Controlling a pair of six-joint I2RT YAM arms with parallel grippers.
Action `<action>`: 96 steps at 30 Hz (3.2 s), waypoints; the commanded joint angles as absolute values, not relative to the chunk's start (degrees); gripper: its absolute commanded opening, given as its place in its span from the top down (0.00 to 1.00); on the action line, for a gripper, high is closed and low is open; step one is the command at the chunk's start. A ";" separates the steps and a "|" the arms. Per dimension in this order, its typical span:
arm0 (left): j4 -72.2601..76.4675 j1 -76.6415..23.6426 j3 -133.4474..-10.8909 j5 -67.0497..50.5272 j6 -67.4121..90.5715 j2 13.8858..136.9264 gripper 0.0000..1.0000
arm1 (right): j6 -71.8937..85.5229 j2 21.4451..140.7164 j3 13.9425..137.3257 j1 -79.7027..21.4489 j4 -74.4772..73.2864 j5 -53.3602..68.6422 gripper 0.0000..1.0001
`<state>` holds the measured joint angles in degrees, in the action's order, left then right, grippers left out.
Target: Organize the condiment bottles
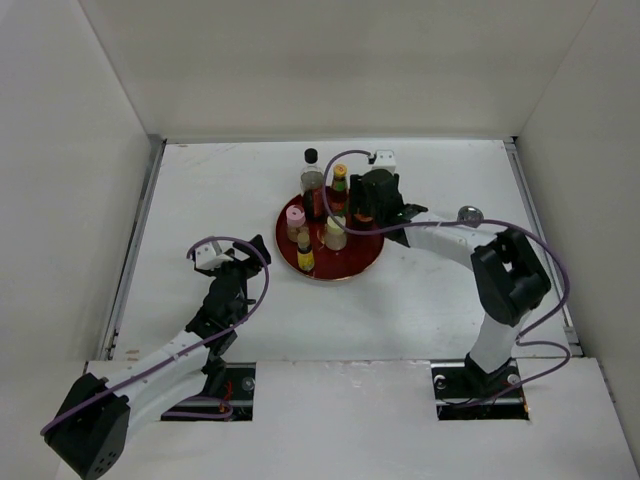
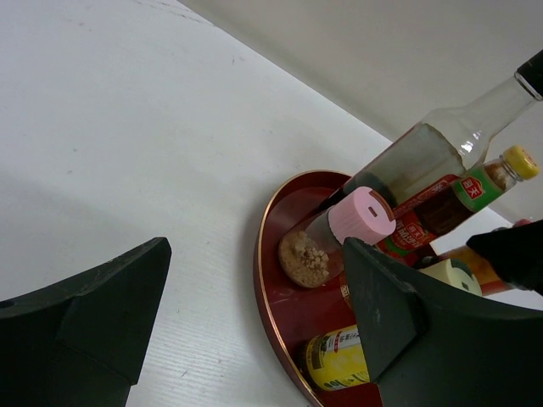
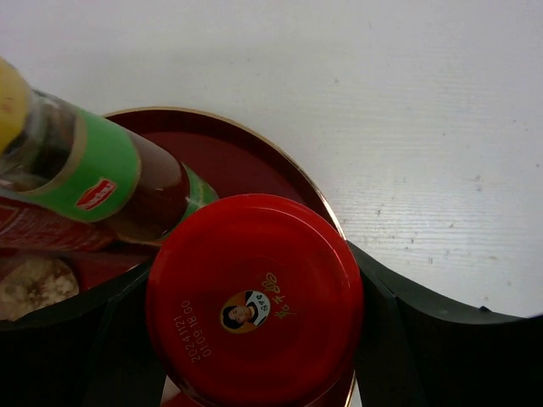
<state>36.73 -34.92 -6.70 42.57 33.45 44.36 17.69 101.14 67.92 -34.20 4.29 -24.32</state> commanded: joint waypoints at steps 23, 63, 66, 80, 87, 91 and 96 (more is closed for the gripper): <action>38.94 -34.85 -7.47 41.75 33.93 42.54 0.18 | 19.78 70.86 51.35 -24.32 8.79 -40.31 0.00; 39.38 -35.37 -8.53 42.54 34.01 46.76 0.00 | 24.70 63.46 45.87 -25.94 2.64 -32.17 0.52; 39.20 -35.11 -8.70 43.85 34.01 47.55 0.00 | 25.75 65.47 48.24 -33.24 3.43 -32.26 0.52; 39.38 -34.85 -8.35 43.77 33.93 46.58 0.00 | 25.49 82.52 54.76 -46.62 16.79 -31.55 0.50; 40.78 -35.28 -8.00 43.33 34.19 46.23 0.00 | 24.17 86.30 54.58 -47.06 16.44 -35.33 0.46; 40.70 -35.81 -9.05 41.40 34.19 47.37 0.00 | 23.03 87.97 53.97 -48.12 16.52 -37.09 0.36; 38.33 -35.81 -10.45 40.87 33.84 48.16 0.00 | 22.85 87.46 53.18 -48.91 16.44 -37.18 0.13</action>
